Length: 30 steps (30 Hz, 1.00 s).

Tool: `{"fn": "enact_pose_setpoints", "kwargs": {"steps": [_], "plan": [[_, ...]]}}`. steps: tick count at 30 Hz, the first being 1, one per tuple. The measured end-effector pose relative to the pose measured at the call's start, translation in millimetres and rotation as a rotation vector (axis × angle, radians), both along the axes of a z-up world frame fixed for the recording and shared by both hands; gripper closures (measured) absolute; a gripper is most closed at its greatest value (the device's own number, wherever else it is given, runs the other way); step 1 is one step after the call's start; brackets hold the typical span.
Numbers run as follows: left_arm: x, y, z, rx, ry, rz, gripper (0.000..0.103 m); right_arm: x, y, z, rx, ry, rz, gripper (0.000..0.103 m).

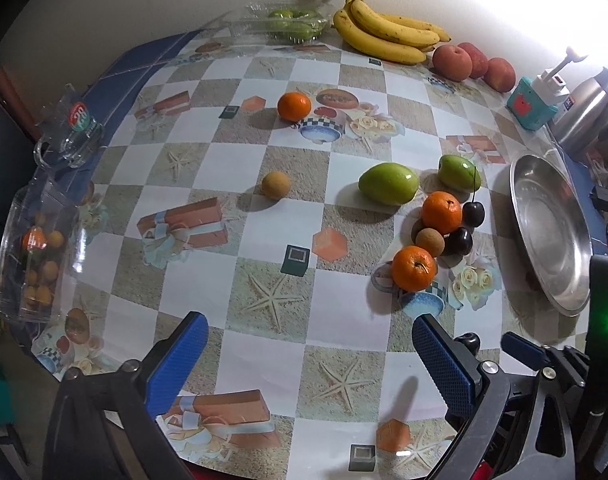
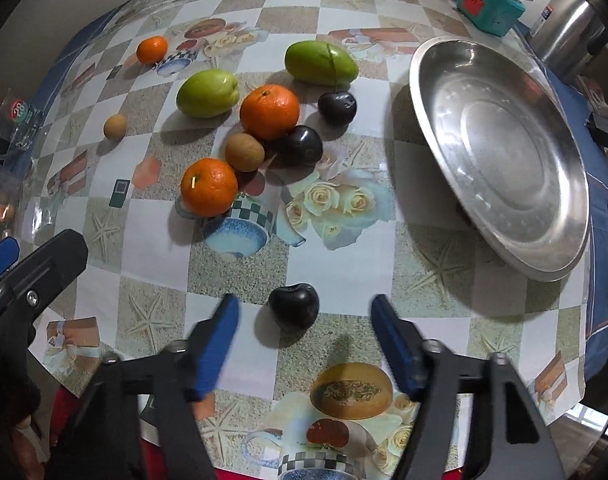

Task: Organize fruits
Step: 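Lower the right tool onto the dark plum and close on it, then lift the plum with the right tool while the left tool grasps an orange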

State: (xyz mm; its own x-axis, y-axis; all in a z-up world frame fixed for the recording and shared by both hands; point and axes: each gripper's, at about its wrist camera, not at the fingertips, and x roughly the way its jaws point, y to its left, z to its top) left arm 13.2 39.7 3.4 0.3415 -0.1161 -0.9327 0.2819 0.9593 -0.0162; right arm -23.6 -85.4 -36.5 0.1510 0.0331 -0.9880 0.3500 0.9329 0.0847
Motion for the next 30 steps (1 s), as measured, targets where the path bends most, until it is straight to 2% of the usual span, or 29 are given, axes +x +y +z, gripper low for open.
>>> {"fn": "enact_pose_setpoints", "kwargs": {"steps": [2,6,8,14,25,30], "plan": [[0.4,0.2,-0.9,-0.01,0.008,0.001,0.0,2.1,1.1,-1.3,-0.003,0.003,-0.001,0.049],[1.4,0.6,-2.9,-0.019,0.022,0.003,0.0,5.2,-0.7,-3.5,-0.004,0.005,-0.005,0.055],[1.5,0.2,-3.8,-0.023,0.029,-0.001,0.0,5.8,-2.3,-5.4,0.0,0.013,-0.006,0.063],[1.9,-0.8,-5.7,-0.028,0.046,-0.006,0.0,3.5,-3.3,-6.1,0.017,0.009,0.001,0.071],[0.6,-5.4,-6.7,-0.019,0.054,-0.022,0.0,3.3,2.2,-16.1,0.028,0.023,0.003,0.073],[3.8,-7.3,-7.5,-0.031,0.066,-0.012,0.0,1.7,-1.8,-8.2,0.047,-0.018,-0.005,0.074]]}}
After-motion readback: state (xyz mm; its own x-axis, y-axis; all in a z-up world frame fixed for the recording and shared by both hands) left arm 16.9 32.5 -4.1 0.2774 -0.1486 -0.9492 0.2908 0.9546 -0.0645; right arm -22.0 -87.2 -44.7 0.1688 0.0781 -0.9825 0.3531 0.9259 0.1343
